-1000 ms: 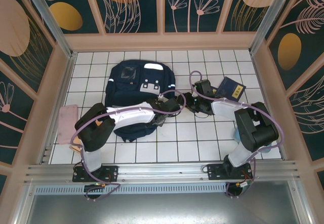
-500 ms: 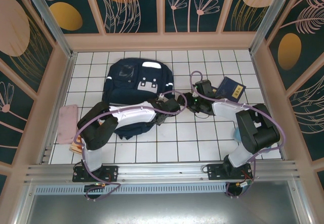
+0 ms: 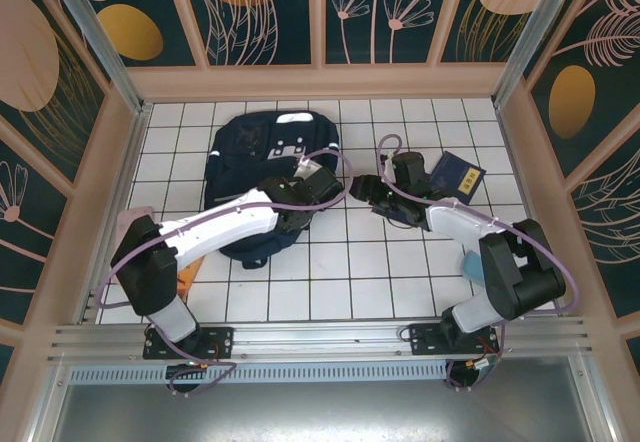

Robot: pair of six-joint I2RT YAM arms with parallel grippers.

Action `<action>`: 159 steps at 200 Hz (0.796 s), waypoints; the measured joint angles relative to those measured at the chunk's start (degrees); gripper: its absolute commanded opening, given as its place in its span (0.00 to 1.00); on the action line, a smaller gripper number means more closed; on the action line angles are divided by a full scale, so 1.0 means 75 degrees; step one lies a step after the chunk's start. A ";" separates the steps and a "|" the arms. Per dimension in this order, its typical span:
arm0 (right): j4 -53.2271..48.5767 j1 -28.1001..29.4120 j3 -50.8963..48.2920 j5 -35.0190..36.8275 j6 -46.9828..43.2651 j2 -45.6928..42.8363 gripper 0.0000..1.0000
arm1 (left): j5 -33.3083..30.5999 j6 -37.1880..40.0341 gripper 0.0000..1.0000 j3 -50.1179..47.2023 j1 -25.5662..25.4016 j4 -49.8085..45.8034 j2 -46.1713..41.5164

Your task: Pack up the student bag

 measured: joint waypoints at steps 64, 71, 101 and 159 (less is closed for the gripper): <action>0.1565 0.0117 -0.0356 -0.0941 -0.1623 0.0003 0.48 | 0.0009 0.0149 0.00 0.0321 0.0160 -0.0079 -0.0216; 0.1769 0.0117 -0.0458 -0.1049 -0.1920 0.0026 0.48 | 0.0012 0.0152 0.00 0.0335 0.0175 -0.0093 -0.0227; 0.2110 0.0076 -0.0358 -0.1518 -0.2824 0.0428 0.48 | 0.0026 0.0152 0.00 0.0338 0.0195 -0.0160 -0.0297; 0.2011 -0.0283 0.0930 -0.3034 -0.3856 0.2197 0.54 | 0.0035 0.0152 0.00 0.0452 0.0207 -0.0289 -0.0326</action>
